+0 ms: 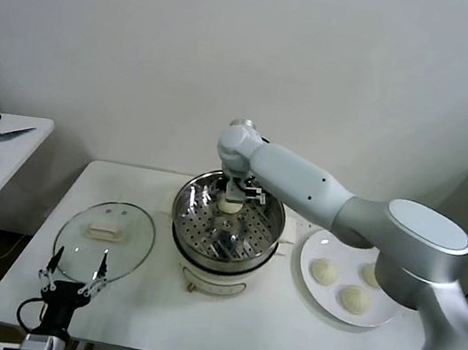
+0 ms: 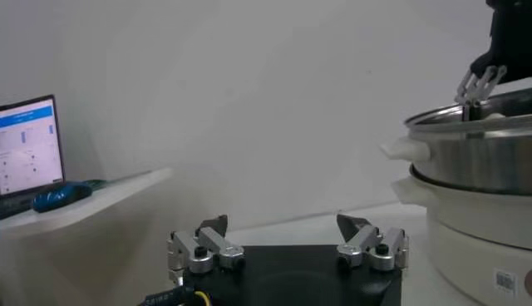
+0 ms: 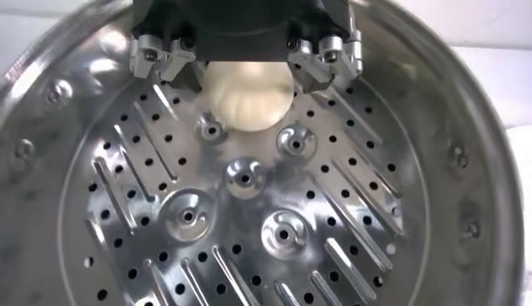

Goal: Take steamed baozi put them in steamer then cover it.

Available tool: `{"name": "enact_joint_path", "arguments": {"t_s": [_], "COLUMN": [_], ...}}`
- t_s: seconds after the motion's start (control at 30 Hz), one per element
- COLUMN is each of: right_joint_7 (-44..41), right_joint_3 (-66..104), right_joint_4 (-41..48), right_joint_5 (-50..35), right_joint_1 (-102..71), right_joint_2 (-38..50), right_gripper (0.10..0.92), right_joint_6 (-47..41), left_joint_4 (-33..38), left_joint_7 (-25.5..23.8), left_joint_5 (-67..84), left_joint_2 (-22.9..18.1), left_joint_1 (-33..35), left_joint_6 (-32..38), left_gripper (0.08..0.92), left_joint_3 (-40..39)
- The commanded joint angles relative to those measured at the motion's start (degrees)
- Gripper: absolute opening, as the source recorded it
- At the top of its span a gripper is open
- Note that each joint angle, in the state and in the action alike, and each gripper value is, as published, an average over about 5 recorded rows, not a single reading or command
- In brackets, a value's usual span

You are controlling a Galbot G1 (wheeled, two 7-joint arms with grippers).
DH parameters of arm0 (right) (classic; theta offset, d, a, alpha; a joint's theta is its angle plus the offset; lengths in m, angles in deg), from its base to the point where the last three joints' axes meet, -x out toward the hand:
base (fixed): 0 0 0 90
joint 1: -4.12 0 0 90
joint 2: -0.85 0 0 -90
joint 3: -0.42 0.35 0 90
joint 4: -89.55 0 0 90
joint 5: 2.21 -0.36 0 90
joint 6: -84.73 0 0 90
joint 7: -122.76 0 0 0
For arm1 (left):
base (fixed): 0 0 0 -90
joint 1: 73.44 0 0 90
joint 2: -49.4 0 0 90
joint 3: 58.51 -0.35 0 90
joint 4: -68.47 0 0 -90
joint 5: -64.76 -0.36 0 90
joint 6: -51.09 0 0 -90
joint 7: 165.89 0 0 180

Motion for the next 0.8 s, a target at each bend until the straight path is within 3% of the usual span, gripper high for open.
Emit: {"name": "enact_joint_path", "arguments": {"t_s": [0.03,0.17,0.3,0.47,0.63,0.8], "right_joint_7": [-1.4,1.9,8.4,3.9,1.6,2.0], "right_joint_3": [0.8,-3.7,-13.9,-16.7,-17.5,-17.5], "right_joint_4": [-9.5,-13.8,-16.3,-15.2,-15.2,-14.2], "right_joint_5": [-11.6,-22.5,-41.5,-59.2,-64.9,-62.6], "right_joint_1": [5.3,10.6,16.7,16.6,12.8,6.3], "right_joint_2": [8.9,17.9,26.4,34.7,40.0,41.8], "right_gripper": [0.823,0.823,0.823,0.823,0.823,0.823], "right_joint_6": [-4.4,-11.7,-26.5,-43.7,-50.2,-50.6], "left_joint_4": [0.3,0.5,1.2,2.1,2.5,2.5], "left_joint_7": [0.0,0.1,0.1,0.1,0.1,0.1], "left_joint_5": [-0.1,-0.4,-0.5,0.1,0.4,0.4], "left_joint_2": [0.0,-0.1,-0.1,0.6,0.7,0.7], "left_joint_1": [-0.1,-0.2,0.1,0.7,1.4,2.1], "left_joint_6": [-0.3,-0.5,-0.5,-0.5,-0.5,-0.3], "left_gripper": [0.823,0.823,0.823,0.823,0.823,0.823], "left_joint_3": [-0.3,-0.7,-0.8,-0.5,-0.4,-0.3]}}
